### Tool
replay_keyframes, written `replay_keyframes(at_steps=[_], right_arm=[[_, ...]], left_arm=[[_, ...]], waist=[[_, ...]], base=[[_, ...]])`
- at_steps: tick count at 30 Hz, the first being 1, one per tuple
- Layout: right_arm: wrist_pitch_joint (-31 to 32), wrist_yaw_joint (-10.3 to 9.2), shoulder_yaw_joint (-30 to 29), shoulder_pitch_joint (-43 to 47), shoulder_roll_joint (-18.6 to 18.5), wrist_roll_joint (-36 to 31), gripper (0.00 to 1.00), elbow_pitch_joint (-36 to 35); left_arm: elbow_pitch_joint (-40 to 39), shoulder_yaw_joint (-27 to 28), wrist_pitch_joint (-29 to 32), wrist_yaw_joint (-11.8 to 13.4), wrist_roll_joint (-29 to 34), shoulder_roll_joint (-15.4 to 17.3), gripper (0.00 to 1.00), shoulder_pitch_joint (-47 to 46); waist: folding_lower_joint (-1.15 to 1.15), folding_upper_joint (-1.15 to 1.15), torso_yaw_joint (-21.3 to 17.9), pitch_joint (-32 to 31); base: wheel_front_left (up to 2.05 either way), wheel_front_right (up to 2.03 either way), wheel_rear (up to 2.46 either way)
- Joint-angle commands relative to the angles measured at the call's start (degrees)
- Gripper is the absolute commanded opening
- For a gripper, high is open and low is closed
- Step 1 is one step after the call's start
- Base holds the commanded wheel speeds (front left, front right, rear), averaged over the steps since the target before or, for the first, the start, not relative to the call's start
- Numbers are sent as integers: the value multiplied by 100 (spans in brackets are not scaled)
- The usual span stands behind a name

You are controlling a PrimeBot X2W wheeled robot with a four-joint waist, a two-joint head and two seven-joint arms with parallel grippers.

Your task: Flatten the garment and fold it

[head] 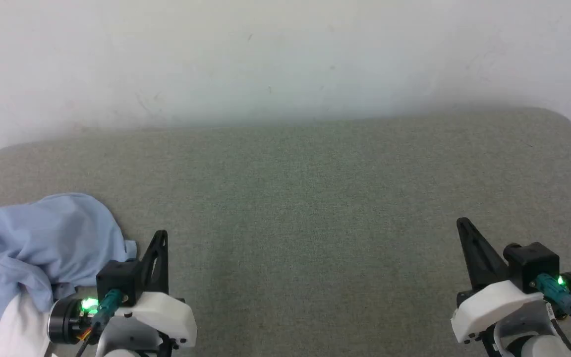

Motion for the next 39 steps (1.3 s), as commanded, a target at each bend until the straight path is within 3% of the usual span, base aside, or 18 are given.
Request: replay_keyframes(at_steps=[1,21,22,39], right_arm=[[4,-5,1,-85,19,-43,0,8],[4,-5,1,-85,19,-43,0,8],[0,0,0,0,0,0,100,0],[-137,-1,-63,42,-1,150,100,41]], left_arm=[[-28,-3,2,37,20,-13,0,-72],[-28,-3,2,37,20,-13,0,-72],[0,-1,0,0,0,0,100,0],[-10,-74,-161,40,-200,0,100,-16]], waist=[[0,0,0,0],[0,0,0,0],[0,0,0,0],[0,0,24,-11]], base=[[0,0,0],[0,0,0],[0,0,0],[0,0,0]])
